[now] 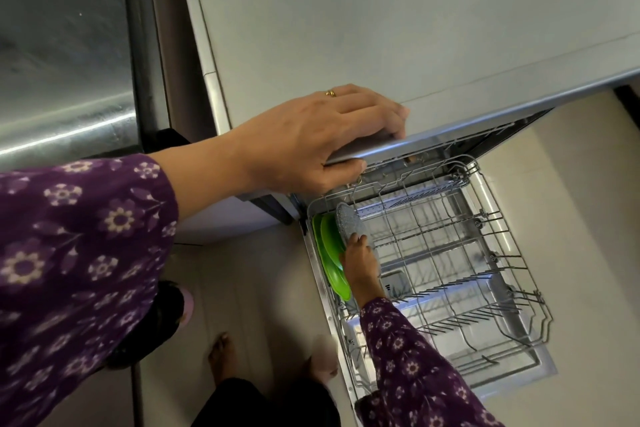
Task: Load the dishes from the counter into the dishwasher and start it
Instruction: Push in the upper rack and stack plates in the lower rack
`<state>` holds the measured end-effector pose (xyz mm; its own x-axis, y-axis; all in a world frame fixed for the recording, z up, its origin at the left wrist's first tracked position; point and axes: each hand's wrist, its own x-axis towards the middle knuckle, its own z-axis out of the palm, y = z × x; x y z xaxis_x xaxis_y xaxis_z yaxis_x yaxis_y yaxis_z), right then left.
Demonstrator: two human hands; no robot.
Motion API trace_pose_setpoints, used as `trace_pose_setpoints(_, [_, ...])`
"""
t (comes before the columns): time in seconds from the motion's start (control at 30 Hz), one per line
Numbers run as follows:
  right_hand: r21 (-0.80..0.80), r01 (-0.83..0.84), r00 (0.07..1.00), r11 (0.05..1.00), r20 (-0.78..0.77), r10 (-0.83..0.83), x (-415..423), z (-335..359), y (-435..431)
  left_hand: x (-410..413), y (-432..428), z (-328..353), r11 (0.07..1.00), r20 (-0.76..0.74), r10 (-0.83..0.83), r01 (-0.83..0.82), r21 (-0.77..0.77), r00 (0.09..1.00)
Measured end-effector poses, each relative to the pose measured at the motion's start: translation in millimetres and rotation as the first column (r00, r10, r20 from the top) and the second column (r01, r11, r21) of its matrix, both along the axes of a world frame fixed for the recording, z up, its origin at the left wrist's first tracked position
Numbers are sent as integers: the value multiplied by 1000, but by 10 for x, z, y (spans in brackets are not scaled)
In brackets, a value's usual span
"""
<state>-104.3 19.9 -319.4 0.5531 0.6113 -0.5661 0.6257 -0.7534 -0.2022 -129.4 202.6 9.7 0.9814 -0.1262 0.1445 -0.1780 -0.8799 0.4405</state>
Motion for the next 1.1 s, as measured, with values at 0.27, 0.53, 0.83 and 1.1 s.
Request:
trace_pose_setpoints(0.27, [53, 7, 1000, 999, 12, -7, -585, 722, -117, -50, -37, 67, 1000, 21, 3, -3, 20, 1000])
trace_pose_setpoints(0.53, [139, -102, 993, 985, 67, 93, -1170, 1886, 72, -210, -134, 193, 937, -4, 59, -54, 344, 998])
trace_pose_setpoints(0.83, [492, -83, 996, 866, 27, 80, -1946, 2975, 788, -2540, 408, 298, 813, 132, 541, -557, 171, 830])
trace_pose_setpoints(1.1, [755, -83, 963, 651, -107, 246, -2955, 3791, 2281, -4974, 1376, 300, 501, 126, 833, -831, 241, 539])
